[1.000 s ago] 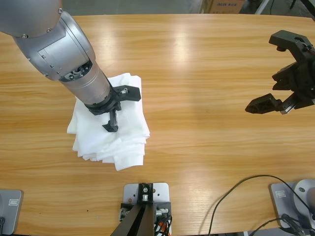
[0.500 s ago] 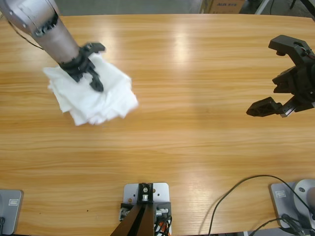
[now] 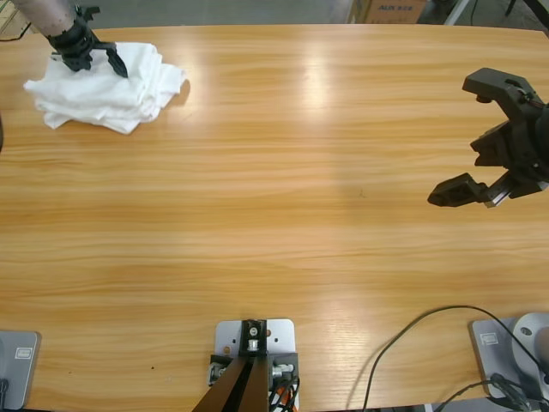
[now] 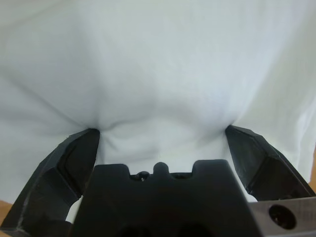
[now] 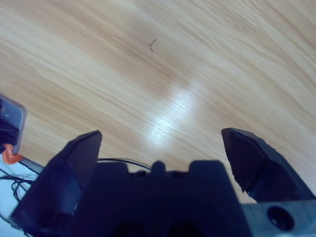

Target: Fold clothes

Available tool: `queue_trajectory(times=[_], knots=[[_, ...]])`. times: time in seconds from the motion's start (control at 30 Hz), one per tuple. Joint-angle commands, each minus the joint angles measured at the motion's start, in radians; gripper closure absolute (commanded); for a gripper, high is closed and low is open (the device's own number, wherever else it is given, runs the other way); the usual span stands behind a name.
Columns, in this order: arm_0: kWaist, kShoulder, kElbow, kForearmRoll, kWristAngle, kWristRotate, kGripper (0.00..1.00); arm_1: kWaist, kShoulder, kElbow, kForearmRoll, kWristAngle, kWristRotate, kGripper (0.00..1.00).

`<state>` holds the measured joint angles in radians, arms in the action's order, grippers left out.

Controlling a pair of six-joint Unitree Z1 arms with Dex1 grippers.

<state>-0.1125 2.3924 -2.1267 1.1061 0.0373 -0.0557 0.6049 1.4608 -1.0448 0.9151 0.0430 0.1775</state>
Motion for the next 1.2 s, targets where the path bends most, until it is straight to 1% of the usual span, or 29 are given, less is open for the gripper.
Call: queue_trajectory(times=[0.03, 0.17, 0.23, 0.33, 0.4, 0.47, 0.53, 0.6, 0.7, 0.83, 0.9, 0.97, 1.07, 1.2], knots=[[0.095, 0.187, -0.221, 0.051, 0.021, 0.027, 0.0, -0.014, 0.057, 0.003, -0.009, -0.009, -0.007, 0.0], [0.147, 0.208, -0.325, 0.05, 0.021, 0.02, 0.0, -0.014, 0.072, -0.002, -0.008, -0.006, -0.007, 0.0], [0.161, 0.212, -0.335, 0.051, 0.014, 0.021, 0.0, -0.014, 0.081, -0.012, -0.005, -0.006, -0.007, 0.0], [0.156, 0.183, -0.335, 0.064, 0.005, 0.024, 0.0, -0.014, 0.097, -0.03, -0.004, -0.008, -0.007, 0.0], [0.144, 0.122, -0.335, 0.094, 0.001, 0.023, 0.0, -0.014, 0.107, -0.042, -0.002, -0.009, -0.009, 0.0], [0.128, 0.033, -0.327, 0.155, -0.002, 0.024, 0.0, -0.014, 0.108, -0.053, -0.001, -0.01, -0.009, 0.0], [0.12, -0.071, -0.286, 0.204, -0.039, 0.023, 0.0, -0.014, 0.105, -0.057, -0.001, -0.008, -0.009, 0.0], [0.125, -0.188, -0.187, 0.213, -0.069, 0.008, 0.0, -0.014, 0.1, -0.057, -0.001, -0.006, -0.008, 0.0], [0.14, -0.374, -0.004, 0.213, -0.08, 0.002, 0.0, -0.014, 0.071, -0.06, -0.001, -0.002, 0.004, 0.0], [0.157, -0.58, 0.261, 0.191, -0.215, 0.02, 0.0, -0.014, -0.008, -0.052, -0.005, 0.056, 0.068, 0.0], [0.156, -0.652, 0.389, 0.155, -0.277, 0.023, 0.0, -0.014, -0.005, -0.038, 0.01, 0.063, 0.095, 0.0], [0.133, -0.716, 0.482, 0.153, -0.28, 0.025, 0.0, -0.014, 0.019, -0.037, 0.058, 0.006, 0.105, 0.0], [0.076, -0.838, 0.627, 0.152, -0.25, 0.027, 0.0, -0.014, -0.006, -0.051, 0.157, -0.088, 0.112, 0.0], [-0.023, -0.985, 0.825, 0.122, -0.242, 0.02, 0.0, -0.014, -0.06, -0.061, 0.18, -0.154, 0.052, 0.0]])
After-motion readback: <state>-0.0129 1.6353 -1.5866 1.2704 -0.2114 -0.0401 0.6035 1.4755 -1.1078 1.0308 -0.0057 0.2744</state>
